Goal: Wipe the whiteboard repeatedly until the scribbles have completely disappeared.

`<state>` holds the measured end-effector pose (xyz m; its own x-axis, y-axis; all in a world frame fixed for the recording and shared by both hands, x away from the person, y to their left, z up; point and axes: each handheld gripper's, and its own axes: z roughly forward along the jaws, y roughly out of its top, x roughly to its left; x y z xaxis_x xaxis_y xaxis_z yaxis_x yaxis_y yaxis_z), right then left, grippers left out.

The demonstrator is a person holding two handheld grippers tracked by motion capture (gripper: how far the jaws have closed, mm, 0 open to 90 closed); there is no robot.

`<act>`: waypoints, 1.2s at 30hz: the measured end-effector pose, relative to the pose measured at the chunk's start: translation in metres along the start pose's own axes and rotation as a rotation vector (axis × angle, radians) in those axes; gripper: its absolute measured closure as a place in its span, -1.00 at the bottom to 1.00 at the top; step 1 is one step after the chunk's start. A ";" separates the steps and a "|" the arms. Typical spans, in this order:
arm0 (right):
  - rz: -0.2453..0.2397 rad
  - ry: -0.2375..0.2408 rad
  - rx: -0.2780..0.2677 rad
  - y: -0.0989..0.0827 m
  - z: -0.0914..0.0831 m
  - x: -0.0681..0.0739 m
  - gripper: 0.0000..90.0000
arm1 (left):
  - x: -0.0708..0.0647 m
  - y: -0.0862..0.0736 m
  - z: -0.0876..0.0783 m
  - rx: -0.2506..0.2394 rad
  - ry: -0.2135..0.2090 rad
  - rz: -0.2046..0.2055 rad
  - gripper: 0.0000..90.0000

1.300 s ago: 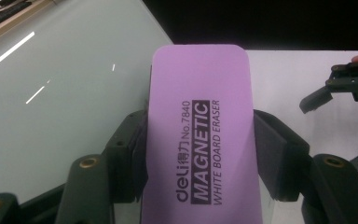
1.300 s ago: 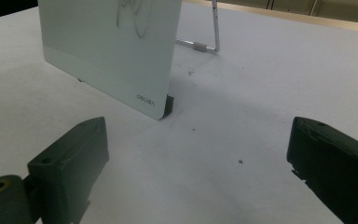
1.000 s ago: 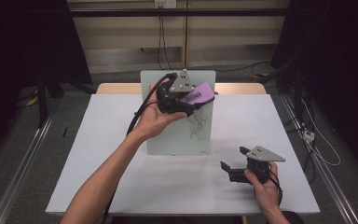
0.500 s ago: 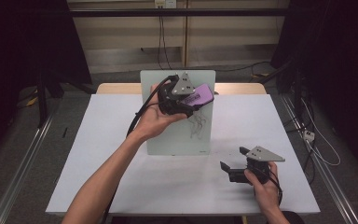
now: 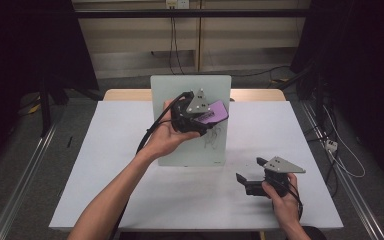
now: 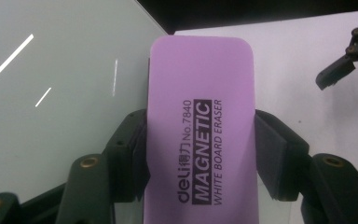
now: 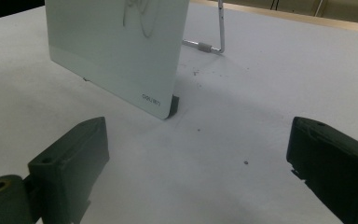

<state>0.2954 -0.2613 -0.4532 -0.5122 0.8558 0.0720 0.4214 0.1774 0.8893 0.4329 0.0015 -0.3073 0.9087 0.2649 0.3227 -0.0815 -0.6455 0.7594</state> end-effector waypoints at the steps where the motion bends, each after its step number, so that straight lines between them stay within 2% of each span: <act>1: -0.002 0.001 0.000 0.000 0.000 0.000 -0.87 | -0.001 -0.001 0.000 0.009 -0.001 0.001 -0.08; 6: -0.001 -0.001 0.001 0.000 0.000 0.000 -0.87 | -0.007 -0.009 0.003 0.020 -0.011 0.004 -0.09; 13: -0.002 -0.001 0.001 0.000 0.000 0.000 -0.87 | -0.004 -0.008 0.000 0.017 -0.007 -0.011 -0.08; 17: -0.003 0.000 0.001 0.000 0.000 0.000 -0.87 | 0.005 -0.007 -0.008 -0.009 0.008 -0.042 -0.08; 20: -0.005 0.000 0.001 0.000 0.000 0.000 -0.87 | 0.011 -0.003 -0.015 -0.031 0.035 -0.056 -0.08; 22: -0.005 0.000 0.001 0.000 0.000 0.000 -0.87 | 0.015 -0.002 -0.020 -0.063 0.055 -0.086 -0.09; 25: -0.005 -0.001 0.002 0.000 0.000 0.000 -0.87 | 0.021 -0.001 -0.023 -0.082 0.054 -0.113 -0.09; 29: -0.003 0.000 0.002 0.000 0.001 0.000 -0.87 | 0.017 0.001 -0.021 -0.063 0.069 -0.088 -0.09; 32: -0.005 -0.001 0.003 0.000 0.001 0.000 -0.87 | 0.015 0.000 -0.017 -0.060 0.060 -0.084 -0.09; 36: -0.007 0.000 0.002 0.000 0.000 0.001 -0.87 | 0.008 0.000 -0.011 -0.036 0.059 -0.056 -0.09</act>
<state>0.2954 -0.2607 -0.4531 -0.5149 0.8548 0.0657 0.4197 0.1845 0.8887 0.4356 0.0112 -0.2986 0.8866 0.3424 0.3110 -0.0466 -0.6027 0.7966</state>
